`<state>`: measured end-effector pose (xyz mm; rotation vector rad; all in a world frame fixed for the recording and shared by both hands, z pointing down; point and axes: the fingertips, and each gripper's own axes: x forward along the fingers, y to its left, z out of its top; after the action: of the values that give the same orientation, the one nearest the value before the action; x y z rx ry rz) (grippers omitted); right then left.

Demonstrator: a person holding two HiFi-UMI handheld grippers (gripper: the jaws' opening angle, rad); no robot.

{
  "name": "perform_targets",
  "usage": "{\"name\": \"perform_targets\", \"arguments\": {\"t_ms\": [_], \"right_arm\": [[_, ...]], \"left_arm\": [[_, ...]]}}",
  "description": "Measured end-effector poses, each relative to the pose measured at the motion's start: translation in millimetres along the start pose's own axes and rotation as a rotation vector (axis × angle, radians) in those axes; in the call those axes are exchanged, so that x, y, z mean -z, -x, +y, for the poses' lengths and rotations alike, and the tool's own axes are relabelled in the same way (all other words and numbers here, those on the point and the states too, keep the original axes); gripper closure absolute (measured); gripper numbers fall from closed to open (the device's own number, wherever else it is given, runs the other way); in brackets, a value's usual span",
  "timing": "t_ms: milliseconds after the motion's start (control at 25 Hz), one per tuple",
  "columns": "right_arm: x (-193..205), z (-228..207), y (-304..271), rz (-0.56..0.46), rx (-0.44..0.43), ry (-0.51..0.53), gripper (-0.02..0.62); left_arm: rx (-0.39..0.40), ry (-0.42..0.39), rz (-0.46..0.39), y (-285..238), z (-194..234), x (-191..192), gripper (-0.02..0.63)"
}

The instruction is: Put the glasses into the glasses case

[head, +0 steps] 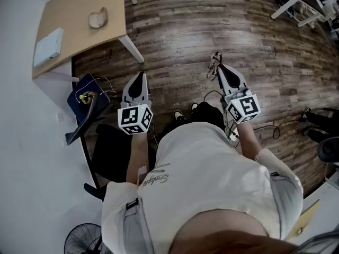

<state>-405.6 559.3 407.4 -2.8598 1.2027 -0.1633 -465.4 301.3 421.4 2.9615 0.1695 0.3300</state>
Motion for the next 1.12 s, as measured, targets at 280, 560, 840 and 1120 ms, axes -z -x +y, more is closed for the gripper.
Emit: {"name": "perform_targets", "arguments": {"t_ms": [280,560,840,1120], "right_arm": [[-4,-2,-8,-0.009,-0.002,0.0,0.588],[1,-6,-21,0.026,0.003,0.012,0.588],[19,-11,-64,0.077,-0.044,0.019,0.588],[19,-36,-141,0.066,-0.1,-0.018,0.588]], "left_arm": [[0.006,0.014,0.001,-6,-1,7,0.589],[0.0,0.031,0.011,-14,8,10,0.589],[-0.038,0.046,0.056,-36,31,17,0.589],[-0.064,0.034,0.083,-87,55,4,0.59]]}}
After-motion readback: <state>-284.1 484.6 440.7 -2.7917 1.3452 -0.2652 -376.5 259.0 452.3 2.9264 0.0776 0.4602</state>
